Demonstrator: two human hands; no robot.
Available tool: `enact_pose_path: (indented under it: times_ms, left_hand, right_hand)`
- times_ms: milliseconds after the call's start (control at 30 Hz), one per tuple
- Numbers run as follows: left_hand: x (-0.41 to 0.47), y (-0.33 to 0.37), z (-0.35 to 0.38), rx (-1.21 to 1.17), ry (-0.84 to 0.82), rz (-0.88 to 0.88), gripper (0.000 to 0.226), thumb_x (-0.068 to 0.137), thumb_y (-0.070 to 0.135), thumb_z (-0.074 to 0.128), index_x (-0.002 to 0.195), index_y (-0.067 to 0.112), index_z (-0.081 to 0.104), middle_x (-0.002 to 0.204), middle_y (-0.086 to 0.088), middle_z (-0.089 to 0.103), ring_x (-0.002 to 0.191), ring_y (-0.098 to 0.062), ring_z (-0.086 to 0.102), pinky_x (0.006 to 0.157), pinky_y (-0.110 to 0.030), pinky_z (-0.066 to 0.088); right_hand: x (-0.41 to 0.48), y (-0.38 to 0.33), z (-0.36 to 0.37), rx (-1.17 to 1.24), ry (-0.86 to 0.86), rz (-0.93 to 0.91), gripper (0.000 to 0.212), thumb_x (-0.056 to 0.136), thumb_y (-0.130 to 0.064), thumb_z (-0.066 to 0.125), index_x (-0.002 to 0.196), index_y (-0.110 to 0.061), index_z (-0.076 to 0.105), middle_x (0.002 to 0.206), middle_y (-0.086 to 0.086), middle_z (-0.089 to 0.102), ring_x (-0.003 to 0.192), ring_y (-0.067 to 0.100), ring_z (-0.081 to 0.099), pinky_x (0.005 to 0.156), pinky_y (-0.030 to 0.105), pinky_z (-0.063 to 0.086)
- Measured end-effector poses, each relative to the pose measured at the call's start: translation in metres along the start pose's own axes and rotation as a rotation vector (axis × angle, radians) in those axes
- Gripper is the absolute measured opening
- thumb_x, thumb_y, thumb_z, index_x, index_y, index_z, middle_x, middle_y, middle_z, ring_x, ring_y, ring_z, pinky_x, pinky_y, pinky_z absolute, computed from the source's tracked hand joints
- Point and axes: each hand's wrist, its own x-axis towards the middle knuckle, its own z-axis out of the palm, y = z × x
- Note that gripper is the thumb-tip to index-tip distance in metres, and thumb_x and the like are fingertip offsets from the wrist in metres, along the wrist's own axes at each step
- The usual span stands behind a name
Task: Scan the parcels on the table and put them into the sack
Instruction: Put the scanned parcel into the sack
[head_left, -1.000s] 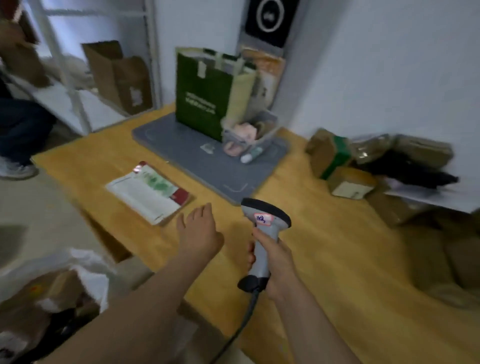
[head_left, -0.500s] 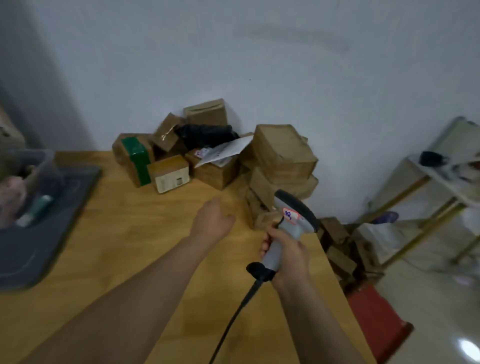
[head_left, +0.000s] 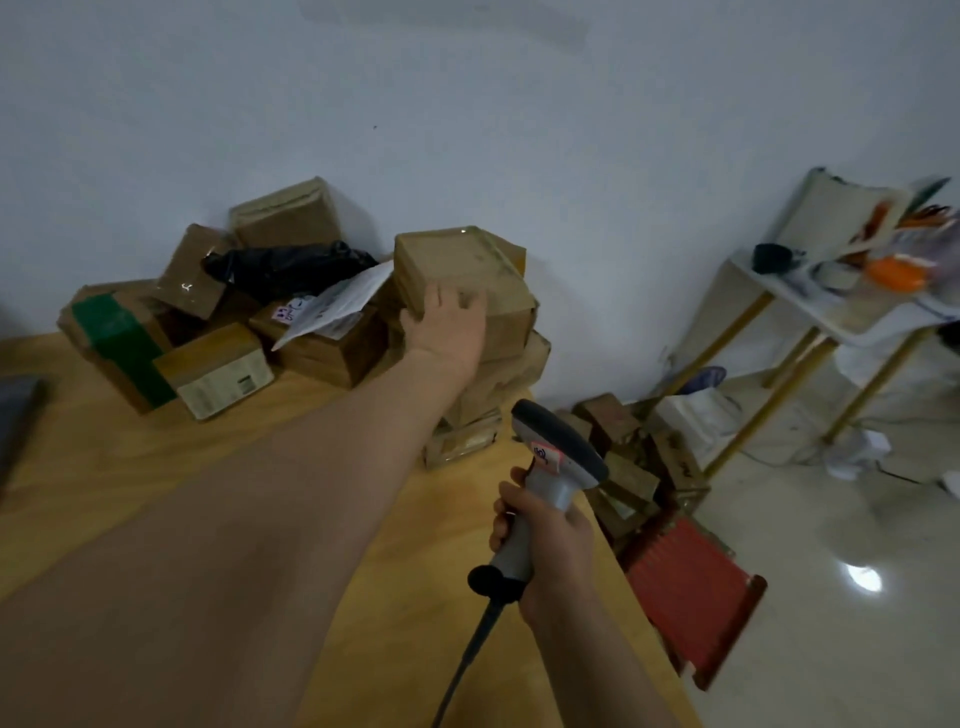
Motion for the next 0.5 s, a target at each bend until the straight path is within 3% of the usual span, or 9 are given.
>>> enact_pose_path:
  times_ms: [67,167,333,500]
  left_hand:
    - [0.002,-0.008,0.000,0.038,-0.001,0.001,0.062,0.089,0.008,0.060,0.144,0.013,0.032,0.147,-0.021,0.022,0.139,-0.037,0.015,0.105,-0.045,0.036]
    - [0.005,-0.021,0.004,-0.003,0.107,0.026,0.046,0.090,0.001,0.054,0.135,0.008,0.046,0.139,-0.020,0.035,0.133,-0.035,0.026,0.103,-0.038,0.036]
    - [-0.007,-0.047,0.017,-0.235,0.277,0.033,0.032,0.093,0.000,0.051,0.123,0.005,0.062,0.134,-0.016,0.045,0.129,-0.032,0.033,0.102,-0.032,0.032]
    - [-0.050,-0.078,0.031,-0.564,0.470,-0.045,0.035,0.087,0.006,0.067,0.121,0.004,0.064,0.123,-0.013,0.057,0.117,-0.029,0.050,0.100,-0.027,0.038]
  right_hand:
    - [0.005,0.001,-0.002,-0.001,0.018,0.006,0.024,0.084,0.001,0.066,0.107,0.000,0.062,0.060,0.008,0.061,0.047,0.016,0.052,0.046,0.027,0.046]
    - [0.009,0.005,-0.001,-0.005,0.040,0.017,0.025,0.084,0.000,0.066,0.108,0.000,0.062,0.060,0.008,0.061,0.047,0.017,0.052,0.047,0.028,0.046]
    - [0.013,0.008,0.007,-0.025,0.056,0.018,0.024,0.085,0.001,0.066,0.108,0.001,0.062,0.059,0.008,0.061,0.046,0.016,0.052,0.045,0.027,0.045]
    - [0.008,0.014,0.019,-0.021,0.048,0.039,0.021,0.084,0.002,0.065,0.104,-0.001,0.061,0.060,0.007,0.060,0.045,0.015,0.052,0.044,0.026,0.045]
